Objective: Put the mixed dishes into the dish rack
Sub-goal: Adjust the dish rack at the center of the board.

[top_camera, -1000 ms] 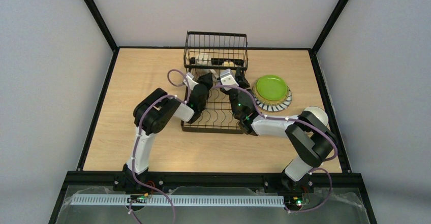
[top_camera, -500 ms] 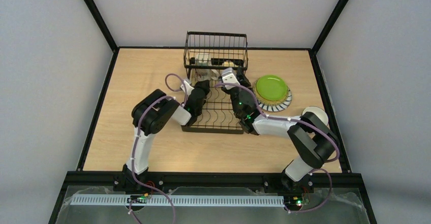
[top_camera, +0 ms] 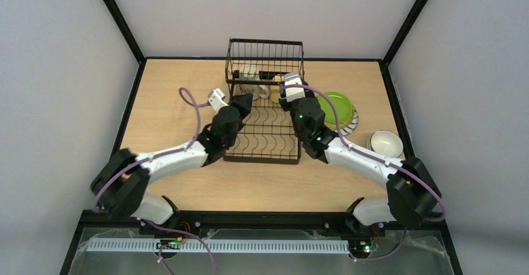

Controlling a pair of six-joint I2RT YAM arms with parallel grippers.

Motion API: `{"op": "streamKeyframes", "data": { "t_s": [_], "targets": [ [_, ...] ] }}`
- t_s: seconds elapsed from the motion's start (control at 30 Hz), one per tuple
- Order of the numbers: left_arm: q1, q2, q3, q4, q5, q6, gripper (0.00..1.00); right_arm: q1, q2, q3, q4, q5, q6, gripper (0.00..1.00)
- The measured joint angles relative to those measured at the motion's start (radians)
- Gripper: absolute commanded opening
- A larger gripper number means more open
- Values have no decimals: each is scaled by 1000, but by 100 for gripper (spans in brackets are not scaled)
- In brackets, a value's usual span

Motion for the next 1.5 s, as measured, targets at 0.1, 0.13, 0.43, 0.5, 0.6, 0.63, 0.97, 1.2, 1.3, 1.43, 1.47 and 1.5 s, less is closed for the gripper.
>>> {"op": "streamKeyframes", "data": {
  "t_s": [0.1, 0.13, 0.43, 0.5, 0.6, 0.63, 0.97, 1.2, 1.3, 1.43, 1.47, 1.5],
  "targets": [
    [-12, -130, 0, -132, -14, 19, 85, 0, -42, 19, -114, 10, 71, 90],
    [-12, -172, -1, -180, -24, 24, 85, 0, -55, 24, -149, 14, 98, 90],
    [85, -422, -14, -605, -40, 68, 85, 0, -122, 117, -522, 96, 422, 93],
    [111, -398, -13, -685, -25, 93, 85, 0, -117, 136, -595, 108, 494, 93],
    [116, -320, -2, -780, 1, 131, 85, 0, -88, 148, -704, 116, 612, 92],
    [116, -279, 9, -811, 13, 144, 85, 0, -76, 148, -732, 114, 641, 92],
    [116, -114, 38, -889, 68, 210, 85, -37, 2, 121, -869, 20, 853, 91],
    [111, -49, 40, -875, 82, 227, 85, -51, 32, 110, -873, -40, 891, 91],
    [98, -15, 43, -869, 87, 230, 85, -51, 43, 104, -869, -60, 898, 90],
    [83, 17, 50, -868, 90, 232, 85, -53, 48, 84, -859, -84, 902, 89],
    [80, 26, 55, -867, 90, 232, 85, -53, 48, 77, -858, -90, 905, 89],
    [75, 36, 58, -864, 90, 232, 84, -53, 48, 72, -858, -95, 909, 89]
  ]
}}
